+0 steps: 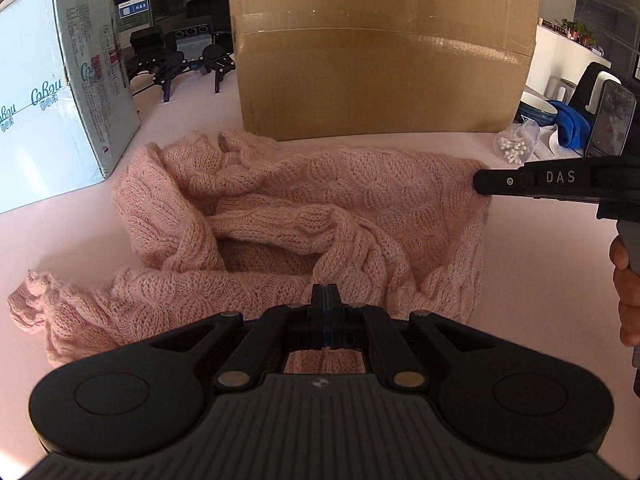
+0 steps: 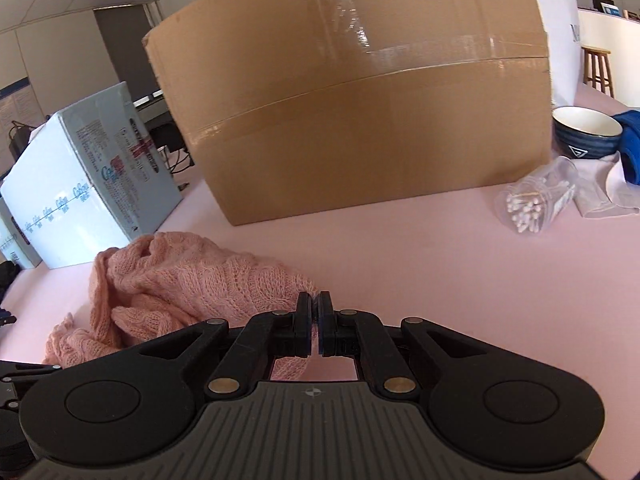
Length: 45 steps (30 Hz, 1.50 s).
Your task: Fold clothes
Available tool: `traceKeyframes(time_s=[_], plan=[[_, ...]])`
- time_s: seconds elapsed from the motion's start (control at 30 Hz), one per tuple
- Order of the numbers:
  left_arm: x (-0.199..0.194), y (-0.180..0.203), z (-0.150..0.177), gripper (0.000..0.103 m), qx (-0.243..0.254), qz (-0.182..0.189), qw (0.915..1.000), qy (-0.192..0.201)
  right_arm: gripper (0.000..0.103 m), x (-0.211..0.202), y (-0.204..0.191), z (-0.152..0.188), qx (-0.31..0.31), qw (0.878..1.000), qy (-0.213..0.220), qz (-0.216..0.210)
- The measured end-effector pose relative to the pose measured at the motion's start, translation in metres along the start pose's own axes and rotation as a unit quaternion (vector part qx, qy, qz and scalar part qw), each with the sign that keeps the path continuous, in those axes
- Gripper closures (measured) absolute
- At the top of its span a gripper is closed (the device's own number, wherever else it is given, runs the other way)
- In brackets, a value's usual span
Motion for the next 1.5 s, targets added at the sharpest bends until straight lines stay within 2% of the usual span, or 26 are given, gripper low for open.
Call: traceKeyframes(time_s=[0.17,0.3,0.33,0.37,0.4,0.43,0.47,0.5,0.57,0.63,0.73,0.77,0.83,0.93,0.97,1.03,1.1,1.17,1.27,1.33,1.4,1.5], plan=[[0.019,0.022,0.0,0.103,0.01,0.003,0.9999,-0.01,0.1,0.01,0.04,-0.002,0.03,0.999,-0.01,0.029],[0.034,0.018,0.004,0.102,0.003,-0.02,0.9998,-0.008,0.098,0.016,0.042,0.001,0.027,0.999,-0.02,0.027],[0.034,0.015,0.004,0.101,0.001,-0.017,0.9998,-0.006,0.096,0.017,0.042,0.002,0.029,0.999,-0.023,0.026],[0.033,0.013,0.003,0.097,-0.002,-0.011,0.9999,-0.004,0.085,0.018,0.043,0.003,0.034,0.999,-0.024,0.026],[0.032,0.011,0.002,0.081,-0.008,0.001,1.0,0.0,0.071,0.018,0.044,0.005,0.041,0.999,-0.022,0.028],[0.029,0.008,0.001,0.067,-0.015,0.017,0.9997,0.007,0.034,0.018,0.044,0.006,0.049,0.998,-0.02,0.03],[0.027,0.006,0.001,0.028,-0.02,0.029,0.9993,0.013,0.009,0.016,0.045,0.006,0.058,0.998,-0.014,0.029],[0.023,0.004,0.002,0.007,-0.027,0.043,0.9984,0.025,0.007,0.013,0.047,0.006,0.068,0.997,-0.003,0.026],[0.014,-0.002,0.003,0.005,-0.035,0.049,0.9966,0.056,0.004,0.006,0.049,0.004,0.084,0.996,0.014,0.02],[0.004,-0.006,0.002,0.004,-0.023,0.034,0.9956,0.084,0.0,0.001,0.05,0.001,0.097,0.995,0.028,0.018],[-0.014,-0.017,-0.004,0.002,-0.044,0.055,0.9887,0.132,0.0,-0.004,0.046,-0.003,0.107,0.993,0.043,0.003],[-0.023,-0.023,-0.007,0.0,-0.06,0.068,0.9841,0.153,0.0,-0.007,0.044,-0.005,0.109,0.993,0.05,-0.008],[-0.047,-0.042,-0.012,0.0,-0.104,0.092,0.968,0.209,0.0,-0.016,0.037,-0.009,0.112,0.991,0.068,-0.034],[-0.072,-0.07,-0.012,0.0,-0.137,0.075,0.9509,0.268,0.0,-0.032,0.023,-0.017,0.101,0.987,0.105,-0.073],[-0.075,-0.079,-0.009,0.0,-0.141,0.063,0.9501,0.271,0.0,-0.038,0.016,-0.019,0.086,0.986,0.111,-0.089],[-0.08,-0.097,-0.004,0.0,-0.149,0.042,0.95,0.271,0.0,-0.05,0.001,-0.021,0.051,0.983,0.118,-0.128],[-0.079,-0.114,0.003,0.0,-0.161,0.018,0.9534,0.255,0.0,-0.06,-0.018,-0.017,0.011,0.977,0.103,-0.185],[-0.075,-0.131,0.011,0.0,-0.174,-0.013,0.9576,0.229,0.0,-0.072,-0.041,-0.007,-0.033,0.965,0.078,-0.25],[-0.066,-0.15,0.021,0.0,-0.198,-0.036,0.9613,0.188,0.0,-0.088,-0.074,0.013,-0.117,0.943,0.05,-0.307],[-0.059,-0.157,0.027,0.0,-0.215,-0.015,0.9643,0.154,0.0,-0.099,-0.093,0.029,-0.188,0.926,0.042,-0.324],[-0.056,-0.158,0.033,0.0,-0.219,0.013,0.9672,0.128,0.0,-0.111,-0.109,0.046,-0.257,0.904,0.042,-0.341],[-0.053,-0.156,0.043,0.0,-0.215,0.043,0.9711,0.095,0.0,-0.126,-0.13,0.075,-0.326,0.873,0.04,-0.36]])
Point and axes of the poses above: each gripper's, at about its wrist camera, not at the fingertips, and x roughly the way its jaws point, y to its right, z to its underside, the point moved 5 cm from there along x, roughly the way its jaws point, and after that the axes turned 12 degrees about y, right-handed, at the moved point
